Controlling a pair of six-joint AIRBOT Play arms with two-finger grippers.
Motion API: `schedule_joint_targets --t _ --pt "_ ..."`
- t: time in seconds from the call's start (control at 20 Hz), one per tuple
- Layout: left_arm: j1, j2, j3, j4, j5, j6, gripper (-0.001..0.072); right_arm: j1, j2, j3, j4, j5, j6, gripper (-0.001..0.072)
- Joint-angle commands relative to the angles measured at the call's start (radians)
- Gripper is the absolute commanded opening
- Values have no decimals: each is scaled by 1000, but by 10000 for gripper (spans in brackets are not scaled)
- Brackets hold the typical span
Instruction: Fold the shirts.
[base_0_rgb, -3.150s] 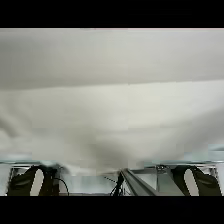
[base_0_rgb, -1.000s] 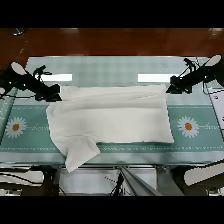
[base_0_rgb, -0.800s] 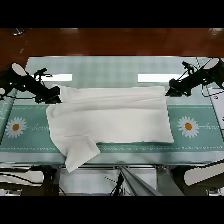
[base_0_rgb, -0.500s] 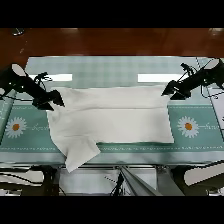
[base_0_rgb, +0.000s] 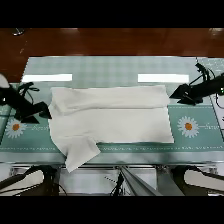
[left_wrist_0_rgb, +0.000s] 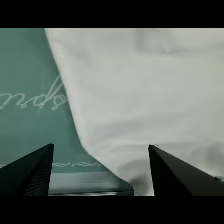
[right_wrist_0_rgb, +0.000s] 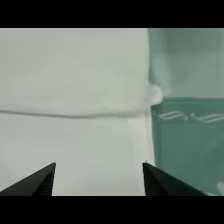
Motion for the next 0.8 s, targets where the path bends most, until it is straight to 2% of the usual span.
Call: schedule_joint_targets --t 0.0,0.15,0.3,0.4,0.75 --pt "129 211 -276 -109 129 49 704 -13 261 -342 172 -154 -108 629" --pt "222 269 -431 -194 130 66 704 -12 459 -566 301 -173 -110 629" --pt "211 268 -509 -293 165 104 704 -12 561 -638 319 -158 -109 629" --pt "190 268 -541 -356 181 121 704 -12 583 -637 317 -150 -101 629" --pt "52 246 -602 -376 210 122 704 -12 584 -637 385 -153 -91 629"
